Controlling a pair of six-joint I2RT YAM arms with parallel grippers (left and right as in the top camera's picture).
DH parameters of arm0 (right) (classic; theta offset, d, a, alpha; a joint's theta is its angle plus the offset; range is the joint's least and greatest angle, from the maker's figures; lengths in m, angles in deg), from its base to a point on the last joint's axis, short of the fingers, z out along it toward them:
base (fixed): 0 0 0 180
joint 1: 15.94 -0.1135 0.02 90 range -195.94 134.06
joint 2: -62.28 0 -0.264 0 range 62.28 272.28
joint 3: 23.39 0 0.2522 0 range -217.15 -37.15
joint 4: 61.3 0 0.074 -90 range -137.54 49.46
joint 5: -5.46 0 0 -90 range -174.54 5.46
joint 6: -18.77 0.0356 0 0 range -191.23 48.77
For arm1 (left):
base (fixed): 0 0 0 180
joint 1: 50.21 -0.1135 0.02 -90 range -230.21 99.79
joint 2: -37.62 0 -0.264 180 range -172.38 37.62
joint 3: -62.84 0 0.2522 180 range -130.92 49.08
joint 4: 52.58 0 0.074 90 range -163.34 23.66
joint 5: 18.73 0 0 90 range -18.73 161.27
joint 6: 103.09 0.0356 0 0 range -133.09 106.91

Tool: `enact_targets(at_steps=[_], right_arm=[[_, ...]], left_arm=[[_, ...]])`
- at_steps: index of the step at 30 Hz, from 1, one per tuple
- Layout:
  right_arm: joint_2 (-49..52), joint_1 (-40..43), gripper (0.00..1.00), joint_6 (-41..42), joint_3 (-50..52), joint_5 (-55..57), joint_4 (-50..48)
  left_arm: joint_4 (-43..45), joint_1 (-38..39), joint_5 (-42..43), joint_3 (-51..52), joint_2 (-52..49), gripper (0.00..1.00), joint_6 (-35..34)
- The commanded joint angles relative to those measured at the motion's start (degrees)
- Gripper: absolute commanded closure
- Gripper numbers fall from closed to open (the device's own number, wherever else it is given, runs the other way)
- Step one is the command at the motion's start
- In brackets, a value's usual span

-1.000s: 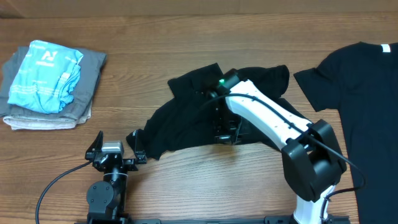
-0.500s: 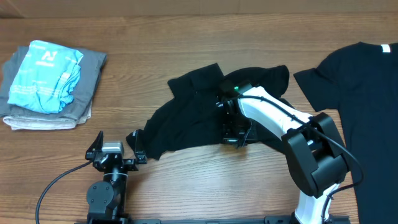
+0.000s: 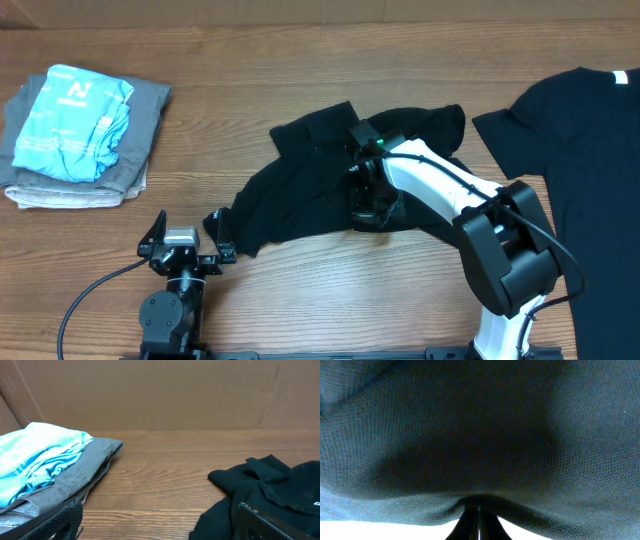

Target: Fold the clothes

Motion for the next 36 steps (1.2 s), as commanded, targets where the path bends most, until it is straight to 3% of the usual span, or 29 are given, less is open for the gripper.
enact_targets(at_steps=[1, 9, 18, 36], right_arm=[[-0.83, 0.22, 0.96, 0.57, 0.2, -0.11, -0.68], [-0.96, 0.33, 0.96, 1.14, 0.2, 1.29, -0.39], [-3.69, 0.85, 0.96, 0.24, 0.2, 2.14, 6.4], [-3.63, 0.9, 0.96, 2.01, 4.0, 5.97, 0.13]], left_arm=[[0.09, 0.46, 0.11, 0.24, 0.57, 0.0, -0.94], [0.09, 0.46, 0.11, 0.24, 0.57, 0.0, -0.92], [0.09, 0.46, 0.11, 0.24, 0.57, 0.0, -0.92], [0.11, 0.46, 0.11, 0.24, 0.57, 0.0, -0.92]])
